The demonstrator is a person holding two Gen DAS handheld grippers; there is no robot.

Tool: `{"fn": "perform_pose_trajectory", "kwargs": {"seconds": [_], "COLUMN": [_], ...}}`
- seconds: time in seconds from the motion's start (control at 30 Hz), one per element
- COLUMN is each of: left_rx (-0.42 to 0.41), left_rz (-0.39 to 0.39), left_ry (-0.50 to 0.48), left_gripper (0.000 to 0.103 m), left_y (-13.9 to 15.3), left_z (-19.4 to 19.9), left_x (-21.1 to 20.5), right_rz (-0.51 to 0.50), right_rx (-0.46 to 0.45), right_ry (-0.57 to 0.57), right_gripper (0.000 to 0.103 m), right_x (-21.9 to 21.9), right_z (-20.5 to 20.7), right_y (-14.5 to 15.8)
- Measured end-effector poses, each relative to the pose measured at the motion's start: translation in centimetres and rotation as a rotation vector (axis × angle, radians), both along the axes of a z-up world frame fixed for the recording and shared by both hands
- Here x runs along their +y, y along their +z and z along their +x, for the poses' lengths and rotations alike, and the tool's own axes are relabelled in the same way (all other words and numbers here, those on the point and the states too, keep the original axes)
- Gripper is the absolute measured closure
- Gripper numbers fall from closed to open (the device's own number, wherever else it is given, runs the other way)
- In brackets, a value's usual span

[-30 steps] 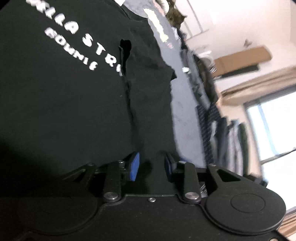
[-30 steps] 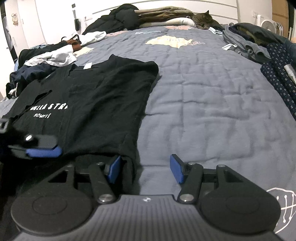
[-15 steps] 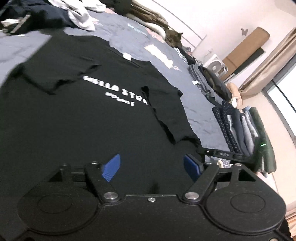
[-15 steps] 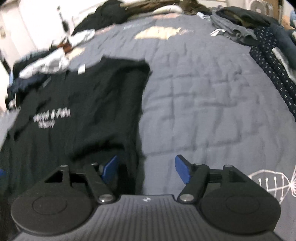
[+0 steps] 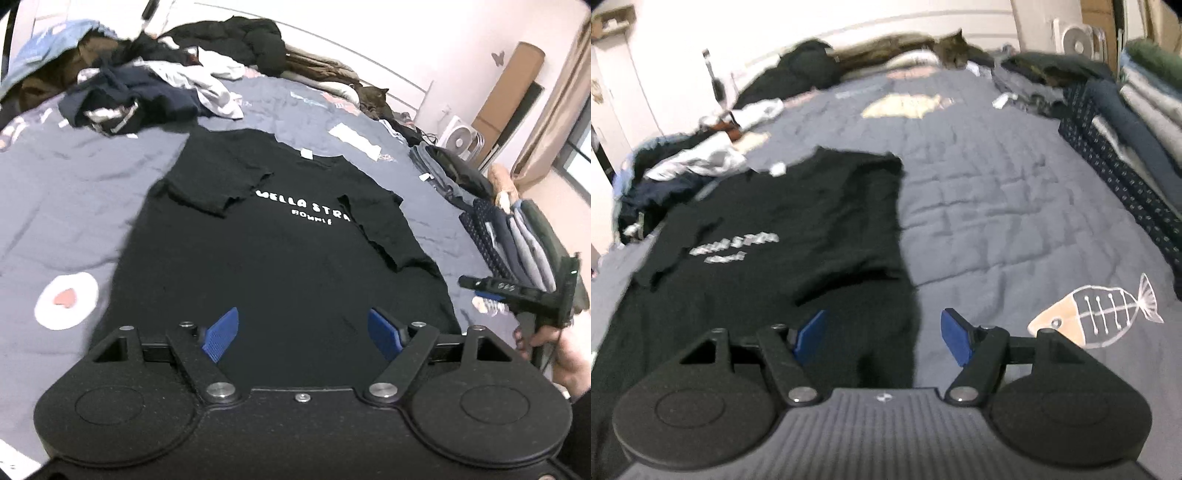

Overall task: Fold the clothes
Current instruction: 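Move both open tools to the T-shirt's hem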

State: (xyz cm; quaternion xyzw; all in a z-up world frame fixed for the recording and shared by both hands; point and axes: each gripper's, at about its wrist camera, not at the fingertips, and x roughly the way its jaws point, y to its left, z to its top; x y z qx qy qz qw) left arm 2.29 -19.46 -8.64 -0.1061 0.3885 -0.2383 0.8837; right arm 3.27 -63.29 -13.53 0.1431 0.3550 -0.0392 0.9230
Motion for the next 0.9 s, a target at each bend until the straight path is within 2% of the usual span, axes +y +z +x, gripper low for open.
{"fn": "perform_pose_trajectory", "kwargs": {"seconds": [0.07, 0.13, 0.3, 0.43, 0.5, 0.6, 0.7, 0.9], "left_rx": [-0.016, -0.033, -0.073, -0.083, -0.094, -0.125, -0.130, -0.189], "left_rz": [0.013, 0.025, 0.054, 0.026, 0.017, 0.042, 0.026, 0.078], "left_ry": [0.003, 0.007, 0.019, 0.049, 0.052, 0.051, 0.051, -0.009], "left_gripper": [0.021, 0.021, 0.021, 0.021, 0.016, 0.016, 0.016, 0.016], "left_y": [0.5, 0.9, 2.0, 2.2, 2.4, 2.6, 2.9, 4.0], "left_z": [-1.0, -2.0, -4.5, -5.9, -6.5, -6.7, -6.8, -8.0], "left_x": [0.6, 1.2, 2.8, 3.7, 4.1, 4.0, 4.0, 2.4], "right_rz": [0.036, 0.063, 0.037, 0.039, 0.033, 0.025, 0.011, -0.019], "right_rx": [-0.047, -0.079, -0.106, -0.132, -0.137, -0.138, -0.146, -0.174], "right_ry": [-0.005, -0.013, -0.019, -0.050, -0.062, -0.068, -0.077, -0.092], "right_gripper": [0.034, 0.034, 0.034, 0.034, 0.034, 0.033, 0.033, 0.032], "right_x": [1.0, 2.3, 5.7, 8.0, 9.1, 10.8, 12.0, 13.8], "right_z": [-1.9, -3.9, -7.9, -10.8, -12.1, -13.8, -15.4, -18.3], "right_y": [0.7, 1.2, 2.2, 3.0, 3.3, 3.9, 4.6, 6.2]}}
